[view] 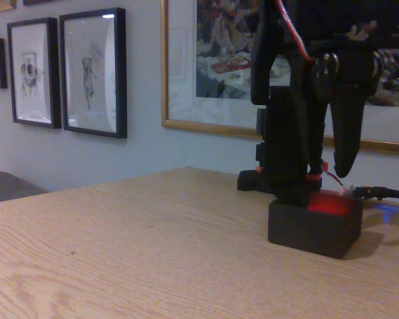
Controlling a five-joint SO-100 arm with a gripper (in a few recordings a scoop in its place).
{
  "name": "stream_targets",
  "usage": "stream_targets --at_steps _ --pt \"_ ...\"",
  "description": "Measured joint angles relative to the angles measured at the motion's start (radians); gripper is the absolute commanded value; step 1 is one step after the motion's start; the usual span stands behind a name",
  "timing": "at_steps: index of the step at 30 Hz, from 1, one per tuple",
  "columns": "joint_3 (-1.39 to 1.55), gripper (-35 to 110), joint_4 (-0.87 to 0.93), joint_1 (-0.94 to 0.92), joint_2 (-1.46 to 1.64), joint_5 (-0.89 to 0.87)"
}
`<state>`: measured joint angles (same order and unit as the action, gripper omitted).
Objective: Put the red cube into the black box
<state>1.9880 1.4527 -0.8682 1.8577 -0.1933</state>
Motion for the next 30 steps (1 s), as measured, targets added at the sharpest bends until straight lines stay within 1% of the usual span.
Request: stream_targets --at_steps 5,9,12,17,19,25,27,30 --pt "0.037 24 -0.026 0.046 0.009 -0.008" --pt "0.034 21 -0.025 0.101 0.009 -0.028" --pt "-0.021 17 0.029 0.198 0.041 -0.020" --pt "-0.072 12 0.031 0.456 0.190 -0.006" --pt "-0.023 12 0.005 0.565 0.264 0.008" --pt "0.256 9 -0.106 0.802 0.548 -0.008" --pt "0.311 8 -0.129 0.845 0.630 -0.011" --pt "0.390 8 -0.190 0.879 0.658 -0.003"
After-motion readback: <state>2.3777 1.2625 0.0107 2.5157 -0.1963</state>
